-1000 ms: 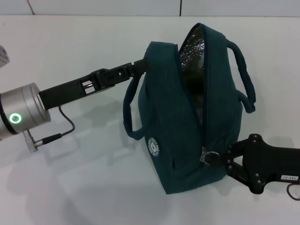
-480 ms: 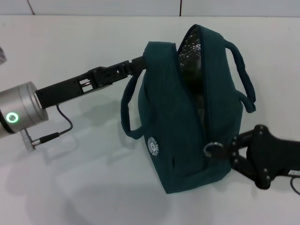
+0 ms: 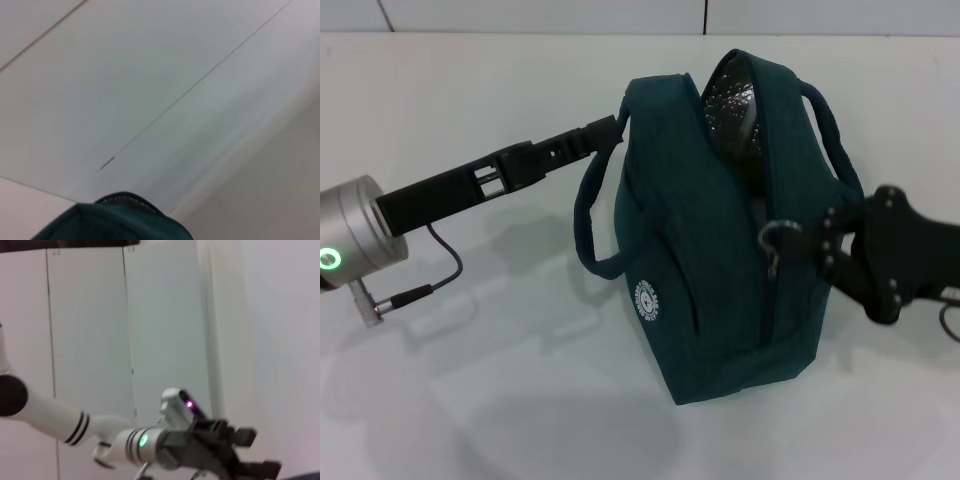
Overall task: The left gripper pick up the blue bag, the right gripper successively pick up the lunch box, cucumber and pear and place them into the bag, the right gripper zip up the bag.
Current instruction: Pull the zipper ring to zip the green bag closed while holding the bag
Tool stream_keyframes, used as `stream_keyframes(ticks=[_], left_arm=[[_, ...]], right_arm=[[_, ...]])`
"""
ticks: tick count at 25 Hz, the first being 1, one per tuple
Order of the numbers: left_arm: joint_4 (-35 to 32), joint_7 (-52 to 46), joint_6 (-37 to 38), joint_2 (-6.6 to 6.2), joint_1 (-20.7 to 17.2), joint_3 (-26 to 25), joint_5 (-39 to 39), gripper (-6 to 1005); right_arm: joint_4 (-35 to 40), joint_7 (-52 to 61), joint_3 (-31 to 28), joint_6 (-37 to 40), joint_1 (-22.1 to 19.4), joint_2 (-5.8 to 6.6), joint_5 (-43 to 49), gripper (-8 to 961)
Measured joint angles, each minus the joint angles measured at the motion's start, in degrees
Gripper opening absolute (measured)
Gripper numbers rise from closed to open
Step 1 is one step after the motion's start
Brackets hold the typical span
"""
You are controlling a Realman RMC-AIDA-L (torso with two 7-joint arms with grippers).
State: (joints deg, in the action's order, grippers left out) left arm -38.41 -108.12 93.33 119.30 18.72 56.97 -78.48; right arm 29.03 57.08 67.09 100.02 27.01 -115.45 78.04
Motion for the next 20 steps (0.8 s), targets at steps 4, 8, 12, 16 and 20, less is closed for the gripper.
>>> stream_keyframes(ticks=[4, 8, 12, 16, 20], left_arm=[[0.03, 1.59, 0.26, -0.01, -0.4, -1.14, -0.01, 553], [0.03, 2.57, 0.55, -0.04, -1.03, -1.9, -0.05, 553], [0.02, 3.33, 1.35, -0.04, -1.36, -2.42, -0.06, 553], [0.01, 3.86, 1.94, -0.04, -2.07, -2.8, -0.11, 553], [0.01, 4.25, 2.0, -0.04, -2.82, -2.84, -0.06, 553]], right_arm=[[-0.02, 0.17, -1.92, -1.19, 1.52, -0.02, -0.46, 17], [-0.06, 0.27, -2.34, -3.05, 3.43, -0.04, -1.69, 17], [-0.12, 0.31, -2.4, -5.45, 5.21, -0.08, -2.61, 17], [-0.56, 0.33, -2.38, -7.37, 7.5, -0.08, -2.69, 17], [-0.66, 0.01, -2.31, -8.82, 8.74, -0.26, -2.79, 17]])
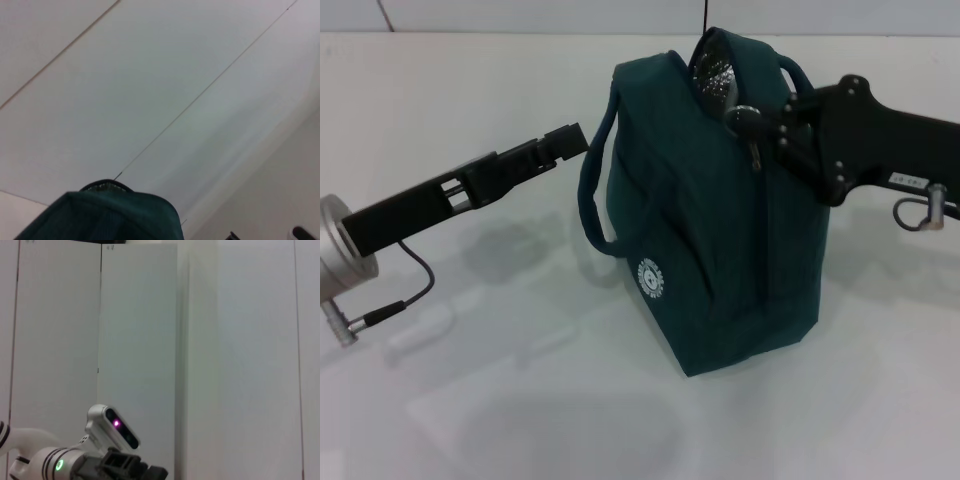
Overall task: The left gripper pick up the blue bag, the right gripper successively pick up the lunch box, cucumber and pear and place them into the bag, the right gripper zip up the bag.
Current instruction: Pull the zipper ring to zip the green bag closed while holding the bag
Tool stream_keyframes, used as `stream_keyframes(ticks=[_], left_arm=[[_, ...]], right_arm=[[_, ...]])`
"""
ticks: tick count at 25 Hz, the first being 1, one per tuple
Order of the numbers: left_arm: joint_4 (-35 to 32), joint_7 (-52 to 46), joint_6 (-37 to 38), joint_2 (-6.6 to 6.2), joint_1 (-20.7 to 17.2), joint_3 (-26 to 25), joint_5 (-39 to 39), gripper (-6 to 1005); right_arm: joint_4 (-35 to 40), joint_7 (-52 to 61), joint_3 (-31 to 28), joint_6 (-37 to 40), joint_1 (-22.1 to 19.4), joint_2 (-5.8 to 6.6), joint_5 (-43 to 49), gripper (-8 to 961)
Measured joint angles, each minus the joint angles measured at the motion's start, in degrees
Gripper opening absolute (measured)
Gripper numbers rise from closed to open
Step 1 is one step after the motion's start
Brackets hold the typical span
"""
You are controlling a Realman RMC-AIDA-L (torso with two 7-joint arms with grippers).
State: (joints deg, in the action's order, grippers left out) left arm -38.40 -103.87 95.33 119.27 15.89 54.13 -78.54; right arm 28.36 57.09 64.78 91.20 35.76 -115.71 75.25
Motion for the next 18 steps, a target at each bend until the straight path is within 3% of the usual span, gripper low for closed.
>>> stream_keyframes(ticks=[5, 11, 18], left_arm=[[-0.1, 0.5, 0.07, -0.16, -0.76, 0.0, -0.35, 552], [-0.48, 1.89, 1.46, -1.76, -2.76, -1.8, -0.69, 552], [-0.46, 4.17, 2.21, -2.35, -3.89, -2.23, -0.93, 552]], right_arm=[[-0.12, 0.03, 0.82, 0.21, 1.17, -0.08, -0.55, 17], [-0.08, 0.08, 2.44, 0.83, 2.66, -0.39, -0.65, 17], [-0.21, -0.14, 8.96, -1.51, 6.67, -0.48, -5.73, 17]])
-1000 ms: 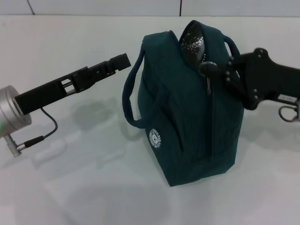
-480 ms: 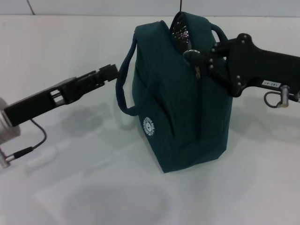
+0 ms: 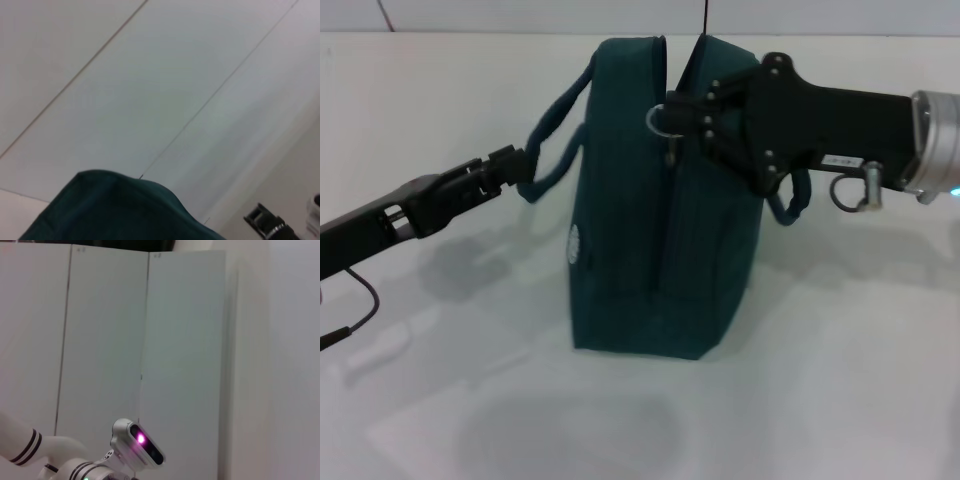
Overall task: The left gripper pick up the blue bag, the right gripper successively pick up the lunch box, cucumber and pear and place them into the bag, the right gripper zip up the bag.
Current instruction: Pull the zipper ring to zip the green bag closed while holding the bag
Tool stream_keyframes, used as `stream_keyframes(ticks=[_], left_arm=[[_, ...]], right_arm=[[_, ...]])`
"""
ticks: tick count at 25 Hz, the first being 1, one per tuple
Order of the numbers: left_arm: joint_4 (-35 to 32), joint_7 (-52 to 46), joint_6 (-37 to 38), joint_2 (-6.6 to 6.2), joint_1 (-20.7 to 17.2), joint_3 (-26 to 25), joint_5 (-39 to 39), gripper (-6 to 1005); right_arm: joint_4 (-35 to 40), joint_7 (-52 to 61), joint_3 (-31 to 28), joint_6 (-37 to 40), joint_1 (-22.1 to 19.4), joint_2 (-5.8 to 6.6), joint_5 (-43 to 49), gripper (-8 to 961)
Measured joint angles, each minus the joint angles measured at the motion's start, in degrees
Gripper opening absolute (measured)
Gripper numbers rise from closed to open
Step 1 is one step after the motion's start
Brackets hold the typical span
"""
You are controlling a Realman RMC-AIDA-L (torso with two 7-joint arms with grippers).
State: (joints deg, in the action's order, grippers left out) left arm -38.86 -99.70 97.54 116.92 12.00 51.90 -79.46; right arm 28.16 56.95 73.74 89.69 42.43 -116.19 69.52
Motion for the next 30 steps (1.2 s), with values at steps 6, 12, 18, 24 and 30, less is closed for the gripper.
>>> stream_keyframes(ticks=[6, 12, 18, 24, 30], left_arm=[[0.2, 1.47, 0.12, 0.08, -0.64, -0.04, -1.8, 552], [-0.11, 5.53, 0.88, 0.43, -1.84, -0.05, -2.01, 552], [0.09, 9.27, 2.11, 1.22, -2.14, -0.09, -2.73, 551], [0.34, 9.41, 1.43, 1.54, -1.34, -0.04, -3.43, 551], [0.45, 9.45, 0.08, 2.37, 0.09, -0.06, -4.77, 551]], right_arm=[[-0.06, -0.06, 1.44, -2.17, 0.65, -0.01, -0.76, 17], [-0.16, -0.08, 3.64, -4.1, 1.6, 0.0, -3.0, 17], [-0.33, -0.18, 7.86, -5.83, 3.32, 0.0, -5.61, 17], [-0.07, -0.76, 10.72, -6.64, 3.74, 0.0, -7.66, 17], [0.03, -0.8, 11.71, -6.55, 3.85, 0.0, -8.35, 17]])
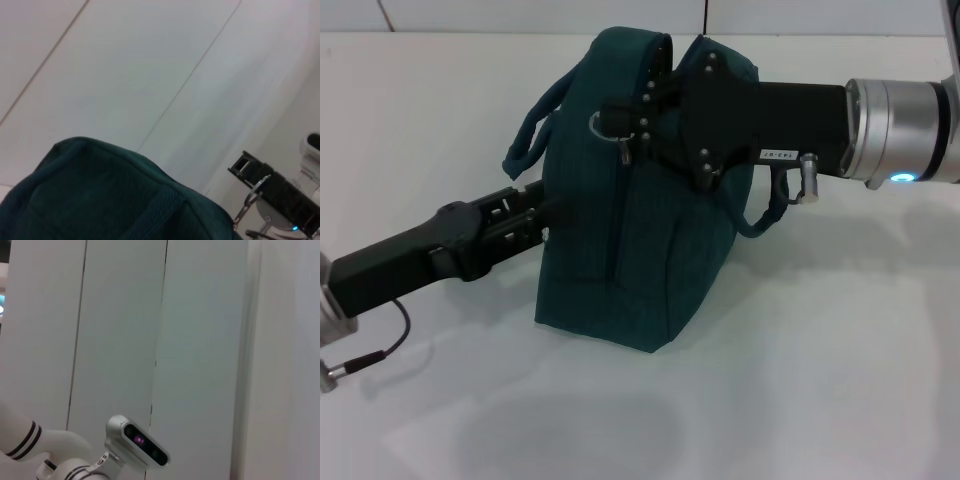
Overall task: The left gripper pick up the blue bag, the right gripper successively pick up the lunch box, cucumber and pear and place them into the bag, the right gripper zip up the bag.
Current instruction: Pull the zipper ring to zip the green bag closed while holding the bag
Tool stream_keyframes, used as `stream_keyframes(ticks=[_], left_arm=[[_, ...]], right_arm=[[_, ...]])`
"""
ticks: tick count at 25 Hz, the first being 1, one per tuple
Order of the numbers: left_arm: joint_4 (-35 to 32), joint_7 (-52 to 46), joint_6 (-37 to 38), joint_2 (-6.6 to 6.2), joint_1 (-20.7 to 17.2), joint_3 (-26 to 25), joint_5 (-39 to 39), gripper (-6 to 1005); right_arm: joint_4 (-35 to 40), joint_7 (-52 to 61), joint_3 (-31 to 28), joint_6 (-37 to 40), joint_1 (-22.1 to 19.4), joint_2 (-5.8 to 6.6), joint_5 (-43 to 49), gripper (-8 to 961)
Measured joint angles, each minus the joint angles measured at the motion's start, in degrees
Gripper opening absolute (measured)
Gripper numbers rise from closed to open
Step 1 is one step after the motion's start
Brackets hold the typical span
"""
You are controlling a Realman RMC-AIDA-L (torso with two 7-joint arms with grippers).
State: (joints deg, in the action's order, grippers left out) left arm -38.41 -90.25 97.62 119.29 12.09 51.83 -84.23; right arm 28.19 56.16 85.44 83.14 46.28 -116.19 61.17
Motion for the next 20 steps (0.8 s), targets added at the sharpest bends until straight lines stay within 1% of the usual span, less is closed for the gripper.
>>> stream_keyframes(ticks=[9, 13, 18, 20], left_arm=[[2.66, 0.28, -2.54, 0.26, 2.56, 0.12, -1.68, 521], [3.14, 4.27, -2.48, 0.31, 2.77, 0.17, -1.01, 508], [3.36, 5.36, -2.31, 0.4, 2.84, 0.63, -0.41, 286], [3.6, 5.35, -2.27, 0.41, 3.01, 0.6, -0.39, 229]], right_arm=[[0.01, 0.0, 0.06, 0.48, -0.47, 0.0, 0.0, 17], [-0.46, 0.0, 0.09, 0.51, -0.97, 0.0, -0.63, 17], [-0.59, 0.25, 0.16, 0.55, -2.23, 0.0, -1.87, 17], [-0.6, 0.34, 0.17, 0.55, -2.64, 0.0, -2.19, 17]])
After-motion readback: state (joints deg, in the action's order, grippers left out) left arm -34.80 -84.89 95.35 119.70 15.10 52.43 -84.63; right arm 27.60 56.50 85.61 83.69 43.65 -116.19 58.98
